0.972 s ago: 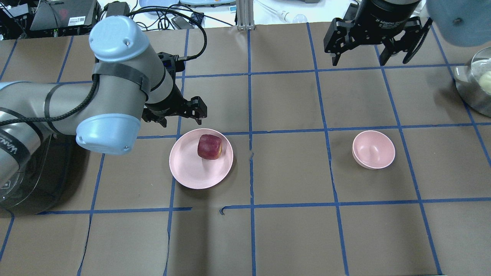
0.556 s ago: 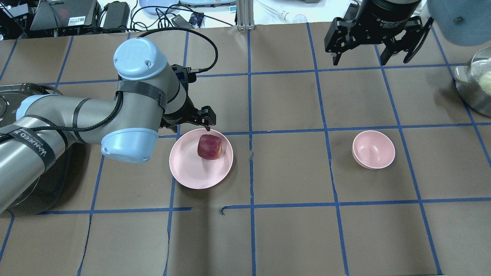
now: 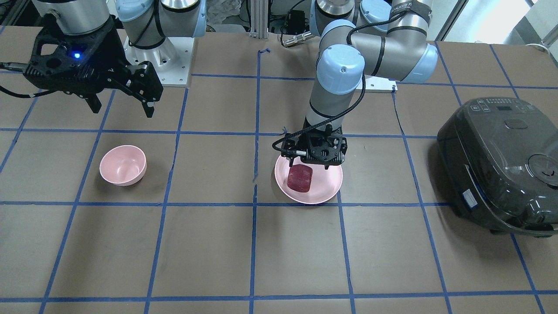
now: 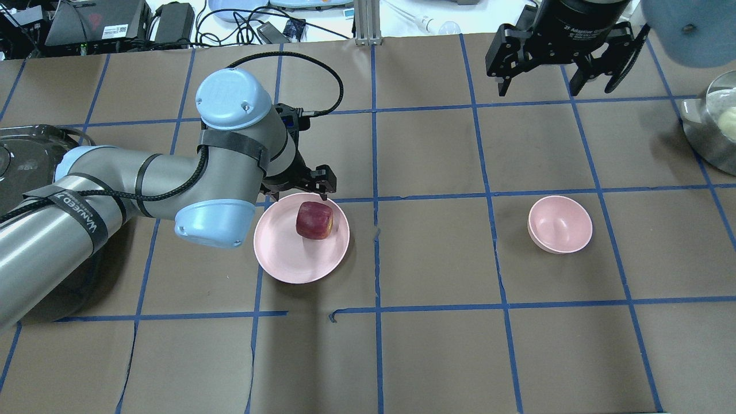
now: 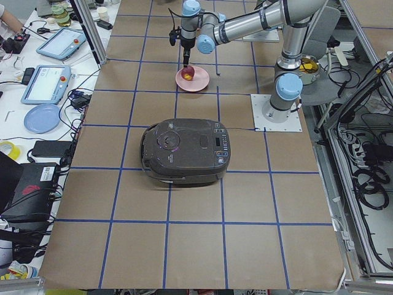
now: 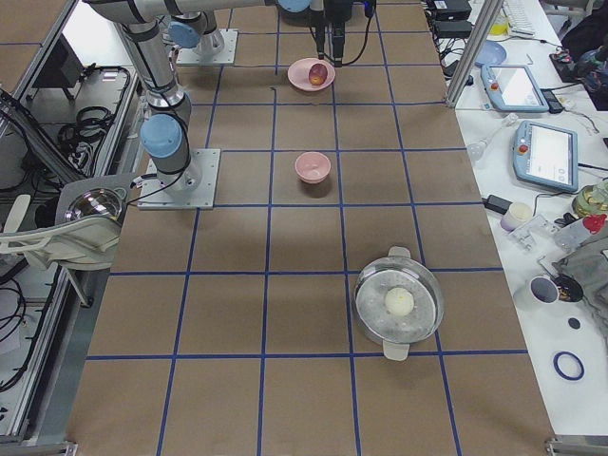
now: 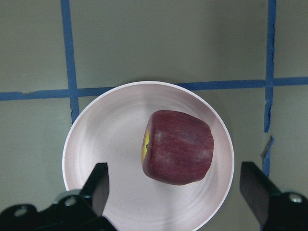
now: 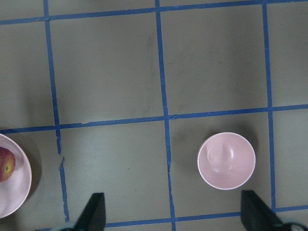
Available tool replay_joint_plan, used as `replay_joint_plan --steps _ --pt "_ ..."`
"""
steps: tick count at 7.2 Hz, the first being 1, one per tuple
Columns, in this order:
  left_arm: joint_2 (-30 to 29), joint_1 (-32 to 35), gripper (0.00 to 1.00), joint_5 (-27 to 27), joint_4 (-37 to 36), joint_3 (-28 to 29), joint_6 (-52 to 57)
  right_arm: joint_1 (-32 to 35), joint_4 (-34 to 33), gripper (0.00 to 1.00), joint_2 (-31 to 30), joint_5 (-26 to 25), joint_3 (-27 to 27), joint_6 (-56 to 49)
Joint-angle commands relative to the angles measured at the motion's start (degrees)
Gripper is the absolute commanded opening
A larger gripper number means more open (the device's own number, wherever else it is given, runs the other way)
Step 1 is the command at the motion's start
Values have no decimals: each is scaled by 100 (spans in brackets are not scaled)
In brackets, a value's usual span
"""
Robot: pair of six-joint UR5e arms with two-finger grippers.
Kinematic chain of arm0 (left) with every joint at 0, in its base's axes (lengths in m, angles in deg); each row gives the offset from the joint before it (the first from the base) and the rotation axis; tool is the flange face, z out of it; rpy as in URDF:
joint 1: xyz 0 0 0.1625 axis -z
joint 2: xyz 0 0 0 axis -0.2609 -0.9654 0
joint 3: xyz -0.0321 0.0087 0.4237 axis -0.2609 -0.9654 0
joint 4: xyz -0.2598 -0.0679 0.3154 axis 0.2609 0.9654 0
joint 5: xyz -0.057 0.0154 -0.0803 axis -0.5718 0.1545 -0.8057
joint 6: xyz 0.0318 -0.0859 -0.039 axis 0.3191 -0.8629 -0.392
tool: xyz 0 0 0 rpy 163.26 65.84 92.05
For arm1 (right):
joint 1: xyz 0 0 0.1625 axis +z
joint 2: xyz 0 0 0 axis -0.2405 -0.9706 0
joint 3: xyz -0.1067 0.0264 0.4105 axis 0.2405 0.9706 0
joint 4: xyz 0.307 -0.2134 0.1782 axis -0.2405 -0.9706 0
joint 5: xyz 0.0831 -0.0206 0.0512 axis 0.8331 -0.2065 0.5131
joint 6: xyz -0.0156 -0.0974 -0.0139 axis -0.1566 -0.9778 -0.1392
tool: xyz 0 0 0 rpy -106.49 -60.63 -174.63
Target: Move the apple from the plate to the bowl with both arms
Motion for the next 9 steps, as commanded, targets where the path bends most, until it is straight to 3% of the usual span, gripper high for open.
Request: replay_joint_plan --steps 1,9 --pt "-53 51 94 47 -99 -72 0 1 4 100 -9 3 24 0" --pt "-641 78 93 12 -635 -275 -18 -8 48 100 -9 -6 7 9"
